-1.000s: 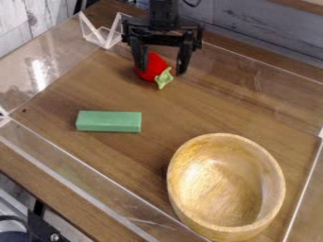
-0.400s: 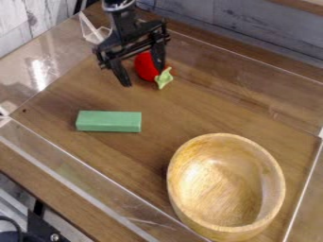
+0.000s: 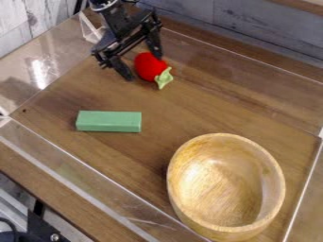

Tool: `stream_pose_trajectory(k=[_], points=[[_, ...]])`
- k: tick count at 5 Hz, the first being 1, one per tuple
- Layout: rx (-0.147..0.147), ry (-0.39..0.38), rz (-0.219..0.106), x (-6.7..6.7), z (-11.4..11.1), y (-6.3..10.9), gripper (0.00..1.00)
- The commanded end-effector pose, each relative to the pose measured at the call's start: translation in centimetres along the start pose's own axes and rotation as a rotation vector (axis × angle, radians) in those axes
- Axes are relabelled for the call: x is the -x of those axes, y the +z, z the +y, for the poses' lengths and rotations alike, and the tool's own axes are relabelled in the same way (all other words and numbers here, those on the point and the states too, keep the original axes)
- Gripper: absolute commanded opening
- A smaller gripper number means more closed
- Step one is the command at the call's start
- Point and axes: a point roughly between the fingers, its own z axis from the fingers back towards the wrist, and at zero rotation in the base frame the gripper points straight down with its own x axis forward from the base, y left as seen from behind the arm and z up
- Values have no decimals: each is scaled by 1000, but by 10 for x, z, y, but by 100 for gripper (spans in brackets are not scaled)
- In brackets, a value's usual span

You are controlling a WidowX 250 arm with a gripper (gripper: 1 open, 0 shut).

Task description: Move the red object to the right side of the table

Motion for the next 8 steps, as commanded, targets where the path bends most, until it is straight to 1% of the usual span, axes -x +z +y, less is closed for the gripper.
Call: stream_pose_trajectory(k=[1,2,3,4,5,6,7,8], points=[[86,47,-44,-2,-8,19,100],[143,95,-38,3,-10,28,100],[184,106,-21,19,-11,22,100],[209,109,5,37,-13,14,100],[230,102,64,42,-28,21,100],[237,96,102,41,-37,18,100],[259,138,103,35,-42,28,100],[278,164,103,30,-45,42,100]])
